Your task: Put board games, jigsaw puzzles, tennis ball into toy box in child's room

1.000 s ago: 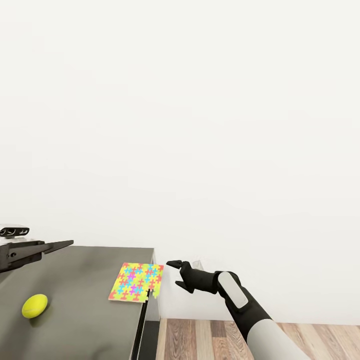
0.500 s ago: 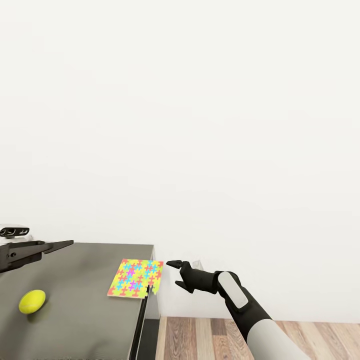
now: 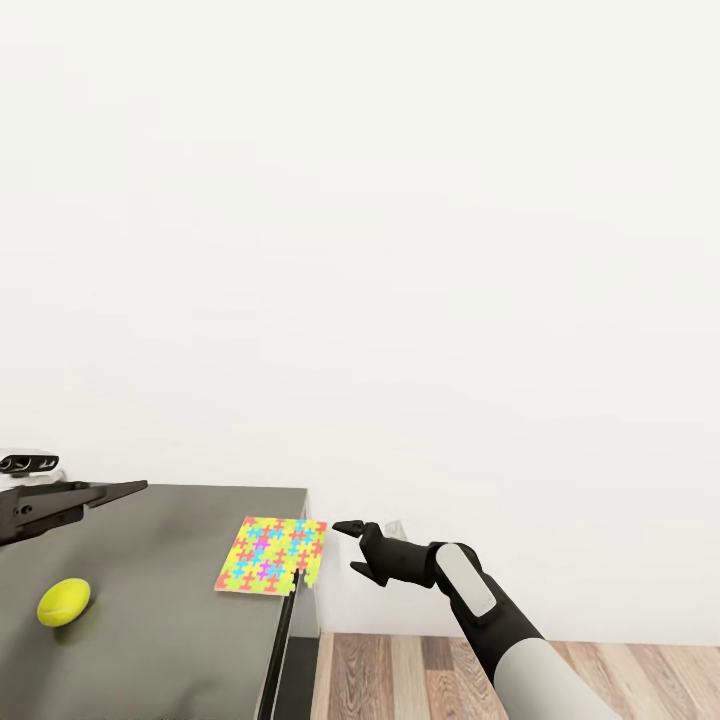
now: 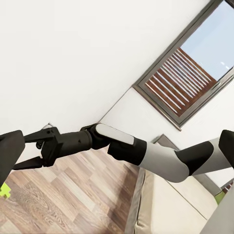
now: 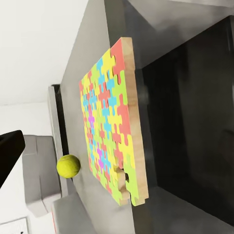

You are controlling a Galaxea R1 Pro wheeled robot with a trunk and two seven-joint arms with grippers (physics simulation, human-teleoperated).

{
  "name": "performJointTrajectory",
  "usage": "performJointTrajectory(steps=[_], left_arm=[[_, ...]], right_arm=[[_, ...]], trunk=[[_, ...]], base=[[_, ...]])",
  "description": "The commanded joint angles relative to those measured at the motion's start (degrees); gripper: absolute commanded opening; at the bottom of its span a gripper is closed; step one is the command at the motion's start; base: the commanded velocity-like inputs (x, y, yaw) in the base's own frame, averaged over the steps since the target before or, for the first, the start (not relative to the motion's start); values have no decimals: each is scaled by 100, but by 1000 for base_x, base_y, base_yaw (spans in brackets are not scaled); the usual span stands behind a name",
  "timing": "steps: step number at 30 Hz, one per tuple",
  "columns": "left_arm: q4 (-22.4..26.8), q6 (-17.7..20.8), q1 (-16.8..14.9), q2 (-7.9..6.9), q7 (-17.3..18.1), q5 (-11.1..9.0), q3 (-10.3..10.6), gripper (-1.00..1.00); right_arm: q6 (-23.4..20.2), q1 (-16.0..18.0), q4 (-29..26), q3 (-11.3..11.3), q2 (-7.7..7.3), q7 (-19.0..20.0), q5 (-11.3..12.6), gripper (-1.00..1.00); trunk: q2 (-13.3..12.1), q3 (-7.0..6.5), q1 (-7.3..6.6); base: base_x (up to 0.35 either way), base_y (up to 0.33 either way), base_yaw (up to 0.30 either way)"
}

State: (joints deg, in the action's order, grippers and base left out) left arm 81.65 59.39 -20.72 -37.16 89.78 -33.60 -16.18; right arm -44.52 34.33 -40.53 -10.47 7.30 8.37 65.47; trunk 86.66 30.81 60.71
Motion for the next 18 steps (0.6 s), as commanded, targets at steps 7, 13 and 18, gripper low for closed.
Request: performJointTrajectory(steps=[7,13,18], left_arm=[[0,61,-2,-2,22,3,-6,100],[0,61,-2,-2,22,6,-7,100],[0,61,-2,-2,22,4,-4,100]], right_arm=[[-13,4,1,1,0,33,-34,100],[-13,4,1,1,0,33,-34,100],[-13,4,1,1,0,33,-34,100]], trunk=[[3,6,0],[3,6,0],[3,6,0]], base=[[6,1,0],[123,76,0],[63,42,0]])
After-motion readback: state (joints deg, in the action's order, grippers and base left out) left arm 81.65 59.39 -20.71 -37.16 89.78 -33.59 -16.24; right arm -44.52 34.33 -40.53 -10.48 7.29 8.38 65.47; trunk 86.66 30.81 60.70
